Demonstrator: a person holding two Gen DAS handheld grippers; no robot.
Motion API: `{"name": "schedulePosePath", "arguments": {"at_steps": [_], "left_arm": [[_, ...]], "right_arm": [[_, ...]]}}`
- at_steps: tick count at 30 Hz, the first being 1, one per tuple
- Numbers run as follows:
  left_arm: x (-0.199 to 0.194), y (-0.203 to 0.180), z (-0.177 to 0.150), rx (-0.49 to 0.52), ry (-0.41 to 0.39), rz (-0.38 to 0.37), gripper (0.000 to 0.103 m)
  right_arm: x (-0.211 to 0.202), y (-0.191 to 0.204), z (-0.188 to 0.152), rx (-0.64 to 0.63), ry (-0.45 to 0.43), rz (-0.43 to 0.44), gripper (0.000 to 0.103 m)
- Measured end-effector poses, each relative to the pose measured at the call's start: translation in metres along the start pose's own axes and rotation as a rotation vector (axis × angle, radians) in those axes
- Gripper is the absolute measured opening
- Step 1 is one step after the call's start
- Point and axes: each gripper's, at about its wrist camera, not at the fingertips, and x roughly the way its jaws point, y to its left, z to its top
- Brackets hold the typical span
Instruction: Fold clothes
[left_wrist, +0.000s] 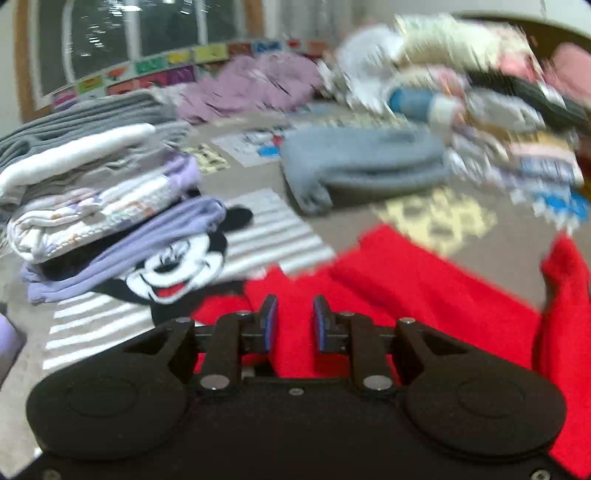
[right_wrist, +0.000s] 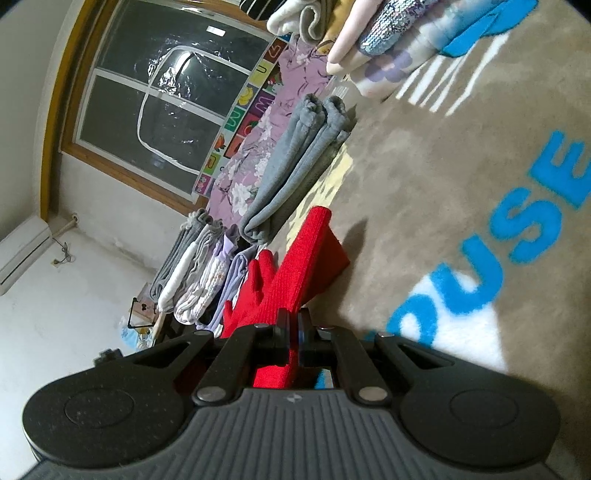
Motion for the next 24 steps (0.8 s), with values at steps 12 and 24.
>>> {"name": "schedulePosePath", "arguments": {"at_steps": [12, 24], "left_arm": [[0.033, -0.014, 0.002, 0.052, 0.115, -0.035, 0.024], [-0.08, -0.045, -0.025, 0.099, 0.017, 0.024, 0.054]], "right_arm": [[0.0, 0.0, 0.001, 0.002, -0.003, 0.003, 0.006], [0.001, 0.0, 0.001, -0.004, -0.004, 0.009, 0.008]]}}
